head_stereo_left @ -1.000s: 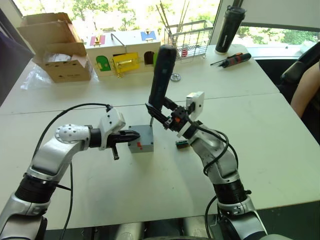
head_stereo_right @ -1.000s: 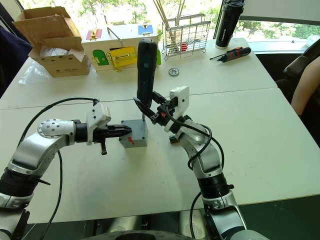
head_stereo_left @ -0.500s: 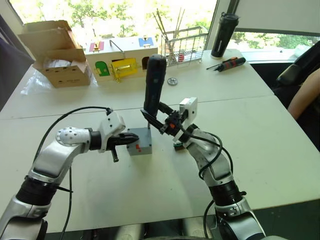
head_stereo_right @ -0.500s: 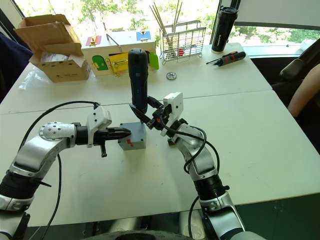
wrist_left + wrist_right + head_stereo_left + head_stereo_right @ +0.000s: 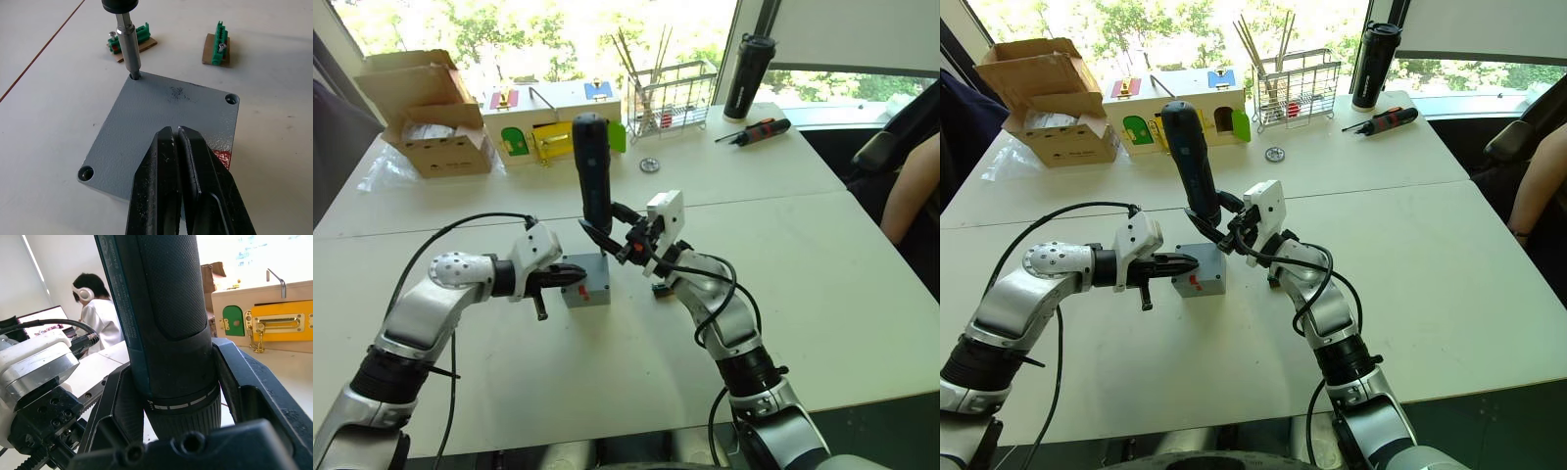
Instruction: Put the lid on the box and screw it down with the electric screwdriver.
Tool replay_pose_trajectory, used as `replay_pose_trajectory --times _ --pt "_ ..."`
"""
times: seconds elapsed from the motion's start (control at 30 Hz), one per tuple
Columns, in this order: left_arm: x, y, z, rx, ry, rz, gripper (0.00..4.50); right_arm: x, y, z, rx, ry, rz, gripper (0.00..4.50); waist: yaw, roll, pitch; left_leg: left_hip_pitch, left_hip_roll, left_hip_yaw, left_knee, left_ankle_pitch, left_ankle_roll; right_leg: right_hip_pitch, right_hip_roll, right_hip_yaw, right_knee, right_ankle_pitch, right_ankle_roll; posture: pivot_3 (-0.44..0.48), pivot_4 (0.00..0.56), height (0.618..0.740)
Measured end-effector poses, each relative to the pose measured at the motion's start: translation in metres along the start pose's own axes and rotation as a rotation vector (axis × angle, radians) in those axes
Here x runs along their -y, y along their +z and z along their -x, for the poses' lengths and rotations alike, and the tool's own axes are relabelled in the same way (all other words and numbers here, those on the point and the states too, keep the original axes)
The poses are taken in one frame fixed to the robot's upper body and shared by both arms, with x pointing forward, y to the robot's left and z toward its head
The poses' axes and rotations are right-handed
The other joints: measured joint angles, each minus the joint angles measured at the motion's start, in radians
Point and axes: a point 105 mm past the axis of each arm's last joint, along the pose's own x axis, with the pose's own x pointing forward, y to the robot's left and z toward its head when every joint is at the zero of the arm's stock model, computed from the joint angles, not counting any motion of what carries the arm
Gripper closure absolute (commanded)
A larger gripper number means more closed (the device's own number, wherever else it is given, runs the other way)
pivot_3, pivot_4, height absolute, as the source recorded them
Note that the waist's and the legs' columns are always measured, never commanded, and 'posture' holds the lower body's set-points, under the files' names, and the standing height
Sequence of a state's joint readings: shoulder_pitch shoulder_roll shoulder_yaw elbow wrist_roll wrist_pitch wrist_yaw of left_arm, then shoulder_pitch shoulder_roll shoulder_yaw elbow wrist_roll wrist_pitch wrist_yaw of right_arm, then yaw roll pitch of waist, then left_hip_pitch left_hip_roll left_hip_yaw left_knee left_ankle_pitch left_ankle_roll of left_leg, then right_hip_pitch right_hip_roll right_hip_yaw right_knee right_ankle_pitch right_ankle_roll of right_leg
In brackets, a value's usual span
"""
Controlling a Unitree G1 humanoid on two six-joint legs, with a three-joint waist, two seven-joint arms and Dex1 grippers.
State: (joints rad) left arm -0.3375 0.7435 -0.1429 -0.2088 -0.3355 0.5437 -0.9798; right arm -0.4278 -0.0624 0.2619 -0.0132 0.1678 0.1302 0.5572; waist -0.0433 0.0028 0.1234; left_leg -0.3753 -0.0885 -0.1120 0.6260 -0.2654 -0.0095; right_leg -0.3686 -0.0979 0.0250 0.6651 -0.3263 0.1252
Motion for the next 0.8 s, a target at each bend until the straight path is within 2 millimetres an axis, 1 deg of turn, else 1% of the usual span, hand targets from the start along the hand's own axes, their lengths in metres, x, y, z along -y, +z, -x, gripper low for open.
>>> replay_pose_trajectory --times 0.5,0.8 --pt "0.0003 -0.0014 -0.0014 -0.006 0.002 0.009 4.36 -0.0026 -0.0039 0.0027 -0.003 -0.002 0.025 2.65 0.001 0.000 -0.006 0.002 0.000 0.000 -0.002 -0.001 0.000 0.002 0.000 0.000 -0.003 0.000 0.000 0.000 0.150 0.740" --pt "0.0006 -0.0026 -0.0026 -0.015 0.003 0.003 4.36 -0.0016 -0.0069 0.0031 -0.006 -0.011 0.007 2.65 0.001 0.000 -0.014 0.003 0.000 0.000 -0.003 -0.001 0.000 0.003 0.000 0.001 -0.004 0.000 -0.001 0.000 0.150 0.740"
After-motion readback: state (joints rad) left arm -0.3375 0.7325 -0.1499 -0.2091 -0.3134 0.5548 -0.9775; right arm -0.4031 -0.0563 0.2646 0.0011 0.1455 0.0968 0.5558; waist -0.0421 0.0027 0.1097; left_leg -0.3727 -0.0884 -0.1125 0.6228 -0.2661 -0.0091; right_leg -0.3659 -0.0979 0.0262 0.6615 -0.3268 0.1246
